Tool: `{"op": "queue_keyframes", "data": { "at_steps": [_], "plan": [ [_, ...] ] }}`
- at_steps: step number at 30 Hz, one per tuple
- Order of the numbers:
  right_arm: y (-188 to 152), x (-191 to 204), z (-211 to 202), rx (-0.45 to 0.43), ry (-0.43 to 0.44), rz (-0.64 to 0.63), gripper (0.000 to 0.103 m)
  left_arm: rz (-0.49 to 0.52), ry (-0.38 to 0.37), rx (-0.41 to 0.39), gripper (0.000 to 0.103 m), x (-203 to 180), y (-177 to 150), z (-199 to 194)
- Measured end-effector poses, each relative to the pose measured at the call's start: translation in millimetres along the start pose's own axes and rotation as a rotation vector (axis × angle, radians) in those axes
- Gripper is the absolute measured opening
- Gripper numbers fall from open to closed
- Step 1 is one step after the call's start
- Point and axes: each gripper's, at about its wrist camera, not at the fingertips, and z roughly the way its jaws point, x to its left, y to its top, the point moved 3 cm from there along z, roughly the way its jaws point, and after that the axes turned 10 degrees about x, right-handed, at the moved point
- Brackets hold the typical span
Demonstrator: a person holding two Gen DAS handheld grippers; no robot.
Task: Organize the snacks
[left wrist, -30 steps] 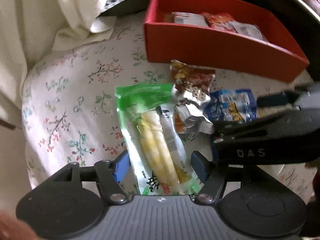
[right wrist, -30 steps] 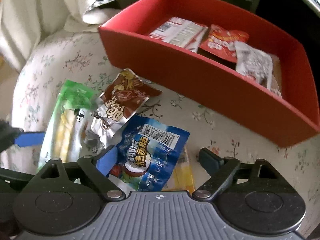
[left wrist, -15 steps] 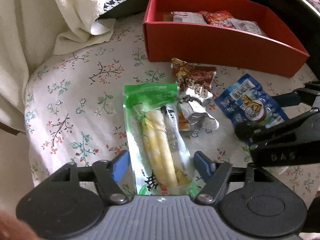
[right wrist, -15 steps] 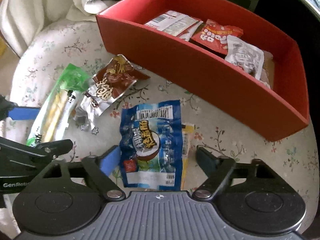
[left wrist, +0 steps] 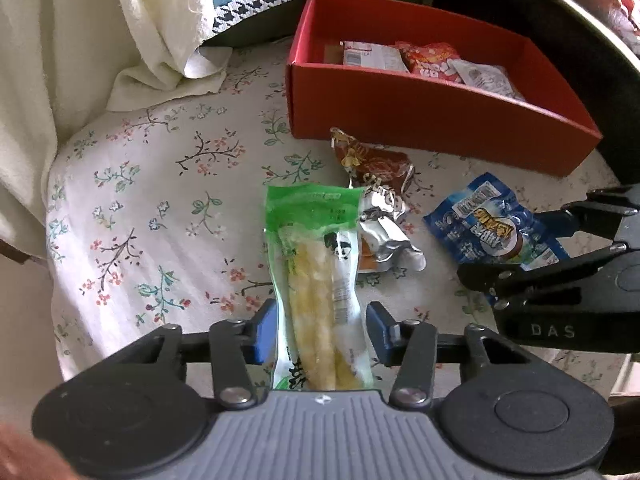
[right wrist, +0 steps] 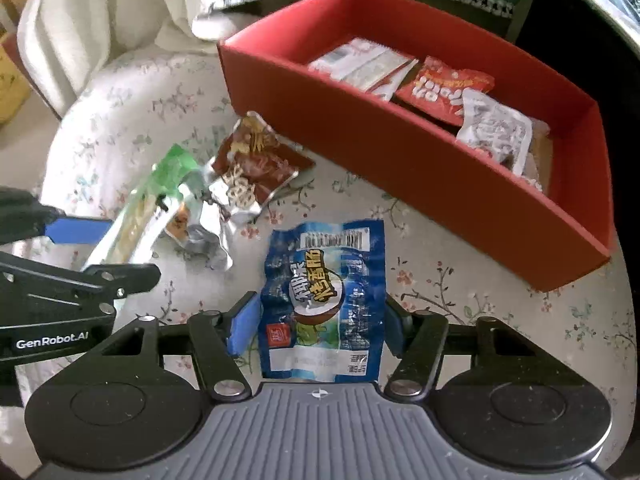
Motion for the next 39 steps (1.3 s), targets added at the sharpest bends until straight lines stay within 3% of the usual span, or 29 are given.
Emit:
{"op": "queue_keyframes", "data": {
  "at_steps": [1, 3, 5, 7, 11, 13, 18, 22, 24, 28, 30, 34, 39],
  "plan": [
    [0, -1, -5, -0.014, 0.005, 0.006, 0.044, -0.001, -0.002, -0.008, 0.04, -1, 0, -3],
    [2, -7, -16, -0.034, 0.07, 0.042, 0.037, 0.0, -0.014, -0.031, 0.04, -2, 1, -10],
    [3, -9, -21, -0.045, 0.054, 0.039, 0.036, -0.002, -0.028, -0.05, 0.04, -3, 2, -17],
    [2, -16, -16, -0.031, 0.047, 0.072, 0.051, 0.0, -0.022, -0.057, 0.04, -1, 5, -20],
    [1, -21, -7, -0.011, 0.047, 0.095, 0.062, -0.004, -0.004, -0.033, 0.04, 3, 5, -12],
    [4, -17, -4, -0.007, 0.037, 0.084, 0.075, 0.006, 0.016, -0.013, 0.04, 0, 4, -4],
    [15, -9, 12, 0.029, -0.018, 0.027, 0.08, 0.038, 0.063, -0.01, 0.046, -5, 1, 5],
    [9, 3, 11, 0.01, -0.028, -0.025, 0.067, 0.035, 0.068, -0.006, 0.046, -4, 1, 7],
    [6, 3, 9, 0.019, -0.007, -0.021, 0.066, 0.033, 0.05, -0.018, 0.04, -5, 2, 1],
    [0, -2, -1, -0.001, 0.018, 0.0, 0.045, 0.028, -0.002, -0.039, 0.03, -8, 3, -11],
    [-2, -8, -7, -0.017, 0.056, 0.031, 0.041, 0.027, -0.029, -0.05, 0.027, -9, 4, -18],
    [0, -15, 2, -0.005, 0.024, 0.056, 0.057, 0.024, 0.003, -0.052, 0.031, -6, 6, -18],
    [0, -7, 12, 0.019, 0.027, 0.016, 0.078, -0.011, 0.025, 0.016, 0.052, 0, 3, 1]
  ]
}}
